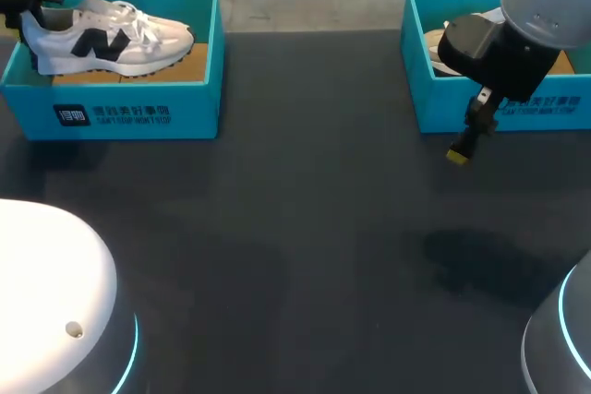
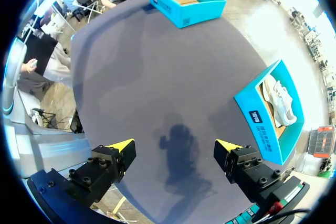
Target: Take the shoe out of the shoebox, open the shoe tongue, remove and reinsert the insole, then place the shoe into the shoebox
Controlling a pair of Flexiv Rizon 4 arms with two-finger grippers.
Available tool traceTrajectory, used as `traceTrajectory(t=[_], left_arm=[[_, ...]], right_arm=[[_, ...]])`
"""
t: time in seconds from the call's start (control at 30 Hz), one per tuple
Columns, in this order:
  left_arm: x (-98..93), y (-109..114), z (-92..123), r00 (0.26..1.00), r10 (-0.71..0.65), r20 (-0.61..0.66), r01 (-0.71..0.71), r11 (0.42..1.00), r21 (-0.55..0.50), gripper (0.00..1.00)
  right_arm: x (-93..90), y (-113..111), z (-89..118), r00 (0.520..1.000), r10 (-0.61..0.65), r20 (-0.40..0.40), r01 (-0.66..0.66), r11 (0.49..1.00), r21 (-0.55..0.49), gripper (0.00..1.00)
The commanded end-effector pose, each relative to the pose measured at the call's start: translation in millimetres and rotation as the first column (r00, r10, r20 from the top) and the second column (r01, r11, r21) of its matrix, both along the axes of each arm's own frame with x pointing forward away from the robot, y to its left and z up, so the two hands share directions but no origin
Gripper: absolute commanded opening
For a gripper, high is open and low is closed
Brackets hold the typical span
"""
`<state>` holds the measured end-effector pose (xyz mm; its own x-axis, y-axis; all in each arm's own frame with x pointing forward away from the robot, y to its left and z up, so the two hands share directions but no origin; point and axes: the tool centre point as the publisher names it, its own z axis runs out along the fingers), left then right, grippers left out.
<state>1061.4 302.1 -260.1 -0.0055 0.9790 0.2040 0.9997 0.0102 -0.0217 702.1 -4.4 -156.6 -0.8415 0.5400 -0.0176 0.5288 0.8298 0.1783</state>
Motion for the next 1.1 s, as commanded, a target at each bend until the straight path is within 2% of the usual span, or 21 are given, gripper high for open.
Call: traceTrajectory(t=[0.03,0.63,1.1], left_arm=[[7.8,1,-11,1.000,-0.005,-0.011,0.005,1.000,-0.005,0.00],[9.0,4,-50,0.999,-0.040,-0.034,0.040,0.999,0.010,0.00],[5.3,-2,-71,0.997,-0.062,-0.055,0.062,0.998,-0.005,0.00]], right_arm=[[2.0,1,0,1.000,-0.001,-0.005,0.001,1.000,-0.002,1.00],[2.0,1,0,1.000,-0.001,-0.005,0.001,1.000,-0.002,1.00],[2.0,1,0,1.000,-0.001,-0.005,0.001,1.000,-0.002,1.00]])
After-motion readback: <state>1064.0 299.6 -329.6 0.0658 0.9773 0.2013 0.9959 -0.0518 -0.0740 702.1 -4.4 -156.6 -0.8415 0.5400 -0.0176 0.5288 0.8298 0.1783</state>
